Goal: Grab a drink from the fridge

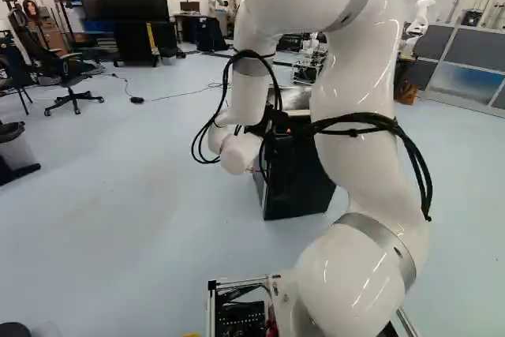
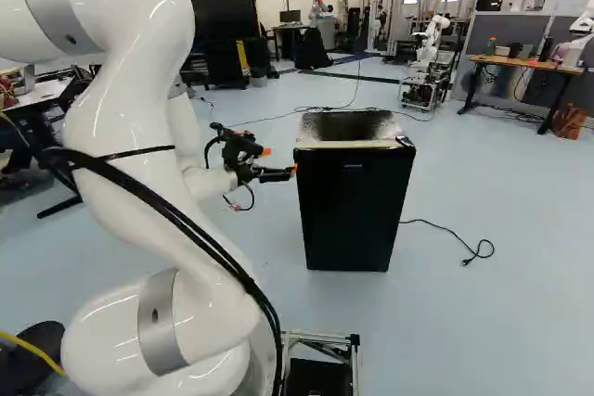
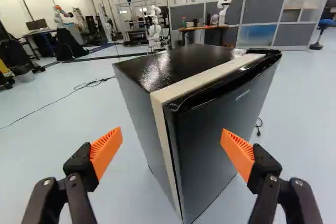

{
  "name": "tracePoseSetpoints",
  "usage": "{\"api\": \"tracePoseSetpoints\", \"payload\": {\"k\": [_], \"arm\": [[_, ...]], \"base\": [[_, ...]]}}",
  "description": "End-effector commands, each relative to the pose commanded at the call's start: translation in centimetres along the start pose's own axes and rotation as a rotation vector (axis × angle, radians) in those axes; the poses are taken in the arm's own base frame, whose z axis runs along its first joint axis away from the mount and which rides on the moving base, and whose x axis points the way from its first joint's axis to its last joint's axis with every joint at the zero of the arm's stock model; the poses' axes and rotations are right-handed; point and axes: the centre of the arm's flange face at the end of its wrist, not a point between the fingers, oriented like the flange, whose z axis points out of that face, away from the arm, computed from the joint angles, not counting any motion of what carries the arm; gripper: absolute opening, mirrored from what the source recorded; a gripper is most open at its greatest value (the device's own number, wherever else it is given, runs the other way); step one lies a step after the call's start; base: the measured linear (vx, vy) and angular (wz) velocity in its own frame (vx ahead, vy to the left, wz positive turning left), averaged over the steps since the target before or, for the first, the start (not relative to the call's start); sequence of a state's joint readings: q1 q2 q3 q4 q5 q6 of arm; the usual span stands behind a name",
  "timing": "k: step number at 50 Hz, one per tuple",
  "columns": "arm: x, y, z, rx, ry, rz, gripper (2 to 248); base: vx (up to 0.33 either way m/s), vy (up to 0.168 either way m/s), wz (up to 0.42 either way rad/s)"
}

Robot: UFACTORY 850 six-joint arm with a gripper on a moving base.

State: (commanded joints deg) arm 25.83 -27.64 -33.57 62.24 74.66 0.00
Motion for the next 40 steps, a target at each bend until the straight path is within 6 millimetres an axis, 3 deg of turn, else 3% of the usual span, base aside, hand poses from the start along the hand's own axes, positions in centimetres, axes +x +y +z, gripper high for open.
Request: {"api": "tracePoseSetpoints", "payload": {"k": [19, 40], "arm": [[-1.0, -1.4, 2.3, -0.11, 0.007, 0.041, 247], [-1.0, -1.9, 3.0, -0.119, 0.012, 0.052, 247]], "base": [[0.0, 0.0, 0.0], [0.0, 0.0, 0.0]]}}
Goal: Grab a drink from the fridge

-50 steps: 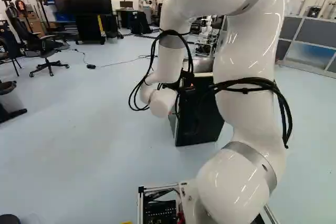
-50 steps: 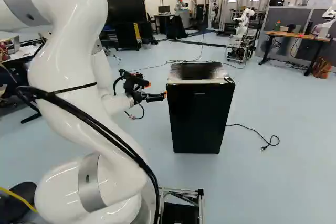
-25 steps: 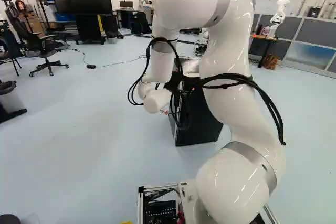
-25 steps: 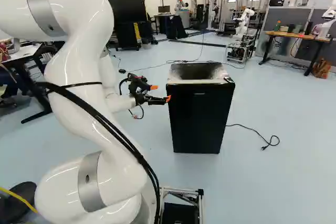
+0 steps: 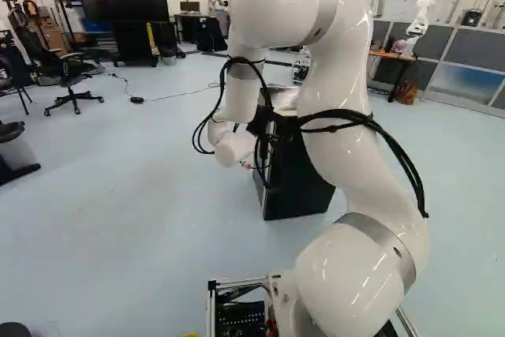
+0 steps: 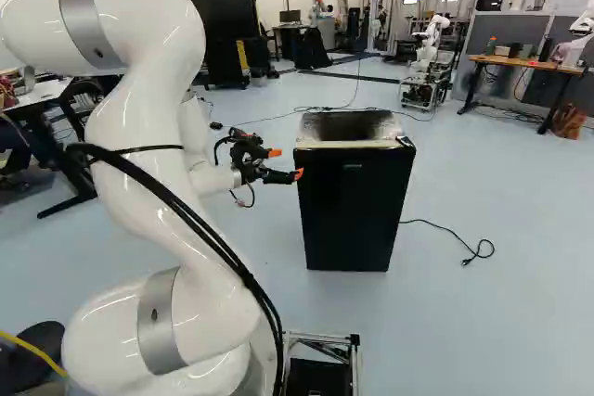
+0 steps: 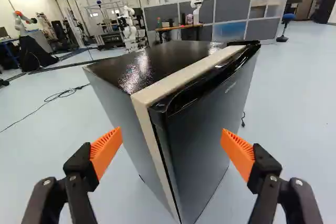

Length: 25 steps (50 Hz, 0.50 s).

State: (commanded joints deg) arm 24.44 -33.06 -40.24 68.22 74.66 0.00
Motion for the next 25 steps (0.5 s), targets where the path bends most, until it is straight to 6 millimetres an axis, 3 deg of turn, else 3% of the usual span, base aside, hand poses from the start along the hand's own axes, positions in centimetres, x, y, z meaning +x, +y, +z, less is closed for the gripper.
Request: {"api": "tracePoseSetpoints", "payload": {"k": [25], "arm": [[0.19, 0.32, 0.72, -0.017, 0.003, 0.005, 247]], "base": [[0.0, 0.0, 0.0]]}}
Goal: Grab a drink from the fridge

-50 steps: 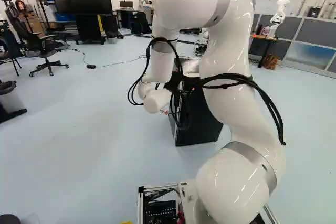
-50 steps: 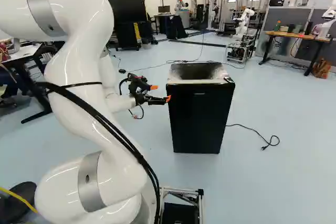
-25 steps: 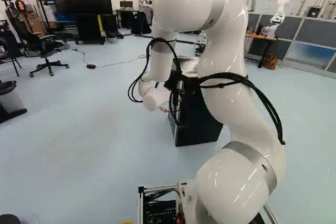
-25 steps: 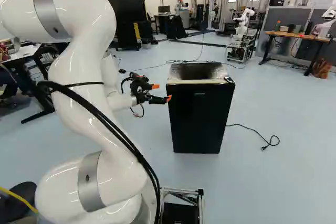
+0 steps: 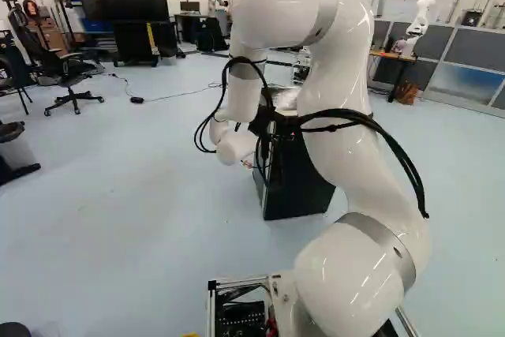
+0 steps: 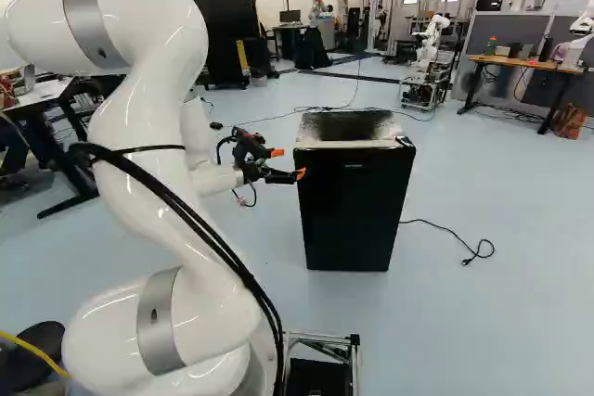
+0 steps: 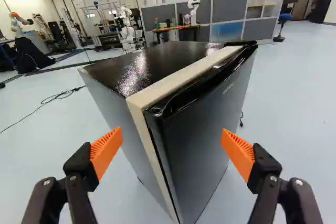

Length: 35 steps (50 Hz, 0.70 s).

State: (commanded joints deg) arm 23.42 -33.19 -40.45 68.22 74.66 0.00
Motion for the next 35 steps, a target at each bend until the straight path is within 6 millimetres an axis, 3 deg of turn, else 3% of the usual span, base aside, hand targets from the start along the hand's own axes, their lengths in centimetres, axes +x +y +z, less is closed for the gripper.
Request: {"api": "tracePoseSetpoints", "payload": {"k": [35], "arm": [[0.3, 0.6, 1.2, -0.029, 0.004, 0.009, 247]], "base": [[0.0, 0.0, 0.0]]}}
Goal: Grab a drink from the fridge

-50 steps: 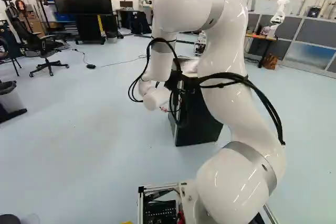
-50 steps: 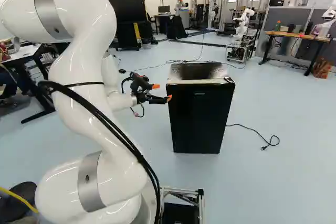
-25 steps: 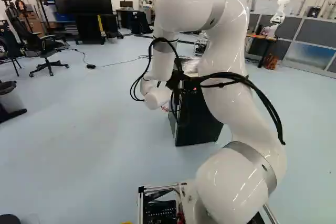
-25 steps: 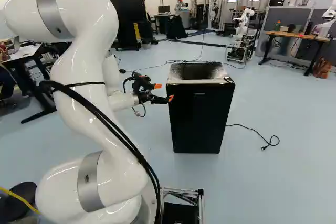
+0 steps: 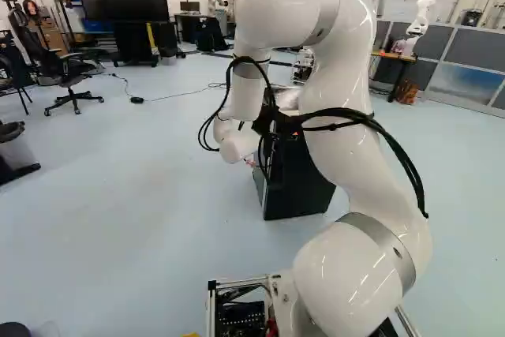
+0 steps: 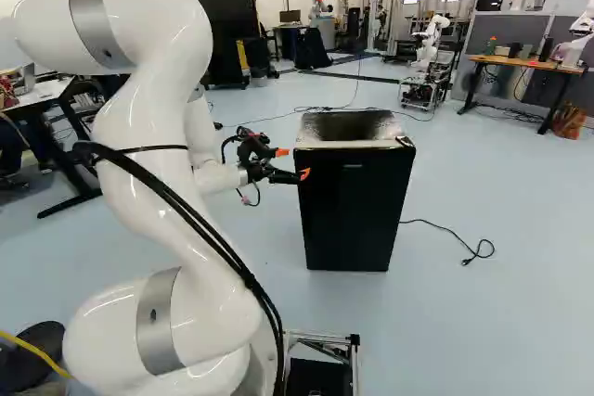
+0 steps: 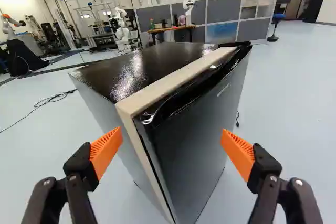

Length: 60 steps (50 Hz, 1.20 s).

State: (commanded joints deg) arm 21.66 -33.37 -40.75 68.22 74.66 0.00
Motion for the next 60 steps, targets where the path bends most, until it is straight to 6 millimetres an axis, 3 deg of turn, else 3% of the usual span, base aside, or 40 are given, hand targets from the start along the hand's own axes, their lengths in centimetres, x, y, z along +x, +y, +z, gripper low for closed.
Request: {"api": "tracePoseSetpoints", "payload": {"k": [46, 60], "arm": [[0.4, 0.7, 1.4, -0.035, 0.005, 0.01, 247], [0.5, 1.8, 1.2, -0.043, 0.001, 0.001, 247]], "base": [[0.0, 0.0, 0.0], [0.0, 0.0, 0.0]]}}
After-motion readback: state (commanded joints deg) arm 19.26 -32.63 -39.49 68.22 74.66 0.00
